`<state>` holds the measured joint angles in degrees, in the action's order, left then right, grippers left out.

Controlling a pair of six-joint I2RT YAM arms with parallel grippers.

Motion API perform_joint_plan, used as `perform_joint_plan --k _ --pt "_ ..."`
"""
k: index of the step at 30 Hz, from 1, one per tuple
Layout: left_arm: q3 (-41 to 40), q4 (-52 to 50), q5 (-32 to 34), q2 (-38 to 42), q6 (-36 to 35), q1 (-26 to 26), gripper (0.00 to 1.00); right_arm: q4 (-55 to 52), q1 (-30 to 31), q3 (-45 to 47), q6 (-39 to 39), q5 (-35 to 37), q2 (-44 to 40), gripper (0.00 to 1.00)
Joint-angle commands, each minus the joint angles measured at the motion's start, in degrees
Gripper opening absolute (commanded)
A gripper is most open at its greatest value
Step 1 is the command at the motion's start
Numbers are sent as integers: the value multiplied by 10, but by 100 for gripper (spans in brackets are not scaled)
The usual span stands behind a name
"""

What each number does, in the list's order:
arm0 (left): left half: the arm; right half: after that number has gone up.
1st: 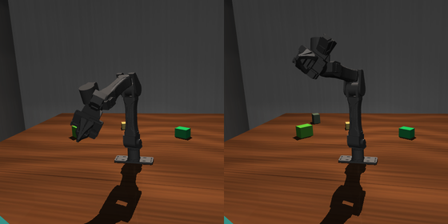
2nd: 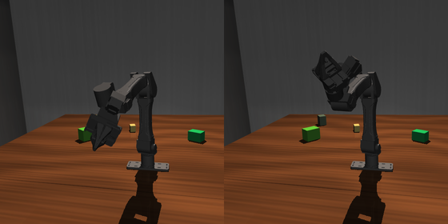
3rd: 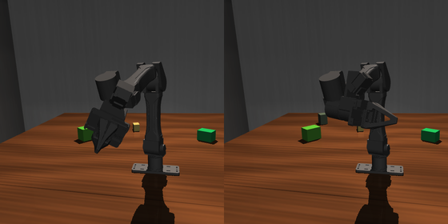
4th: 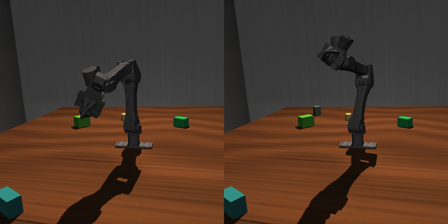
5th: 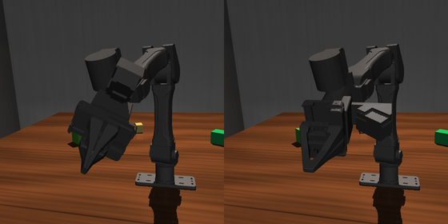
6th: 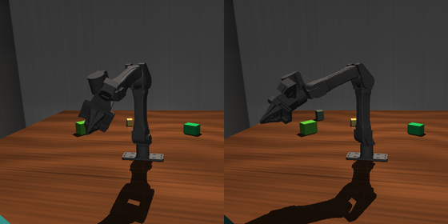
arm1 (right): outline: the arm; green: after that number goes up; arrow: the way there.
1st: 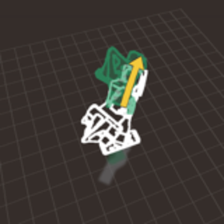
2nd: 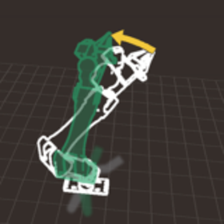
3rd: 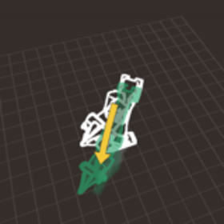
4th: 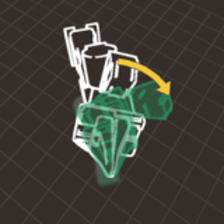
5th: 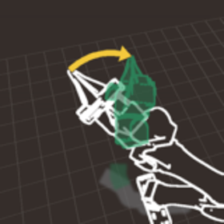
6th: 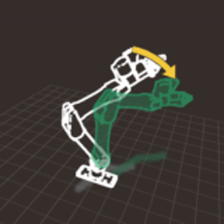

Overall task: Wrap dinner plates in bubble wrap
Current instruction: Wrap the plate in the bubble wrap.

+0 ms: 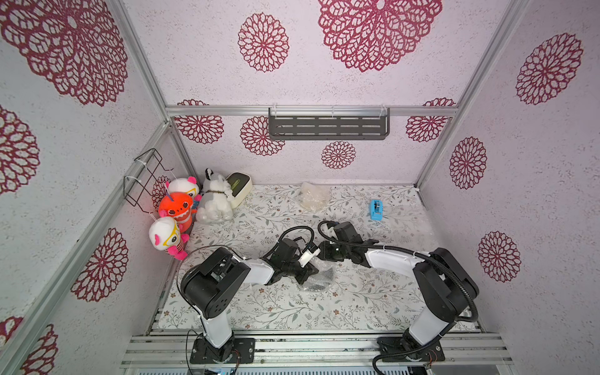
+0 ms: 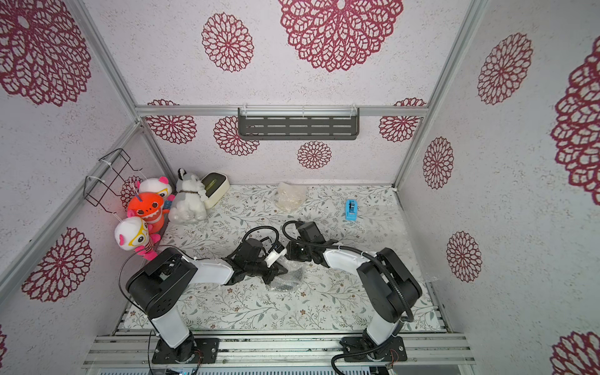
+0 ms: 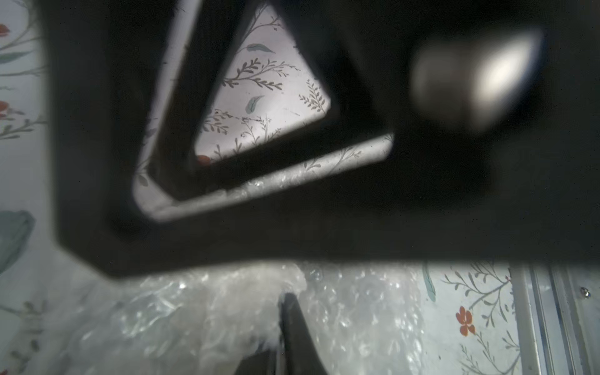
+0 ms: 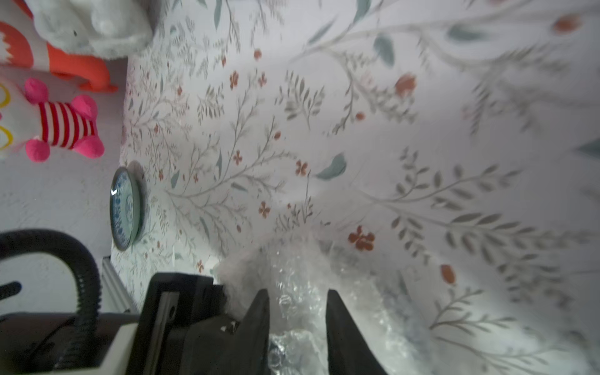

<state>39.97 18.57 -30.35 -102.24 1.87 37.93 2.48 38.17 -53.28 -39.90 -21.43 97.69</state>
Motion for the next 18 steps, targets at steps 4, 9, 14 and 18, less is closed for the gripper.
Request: perform_joint_plan --k 4,9,14,18 --pt "-1 -54 -15 -23 -25 11 11 -51 8 23 -34 -39 51 22" --pt "13 -66 -31 -31 -44 5 11 -74 6 13 -39 4 84 18" --pt "54 -81 -49 -81 -68 -52 8 -58 -10 -6 -46 78 103 14" --pt "130 -151 -40 -125 -130 -82 8 -30 -21 -46 -58 102 148 13"
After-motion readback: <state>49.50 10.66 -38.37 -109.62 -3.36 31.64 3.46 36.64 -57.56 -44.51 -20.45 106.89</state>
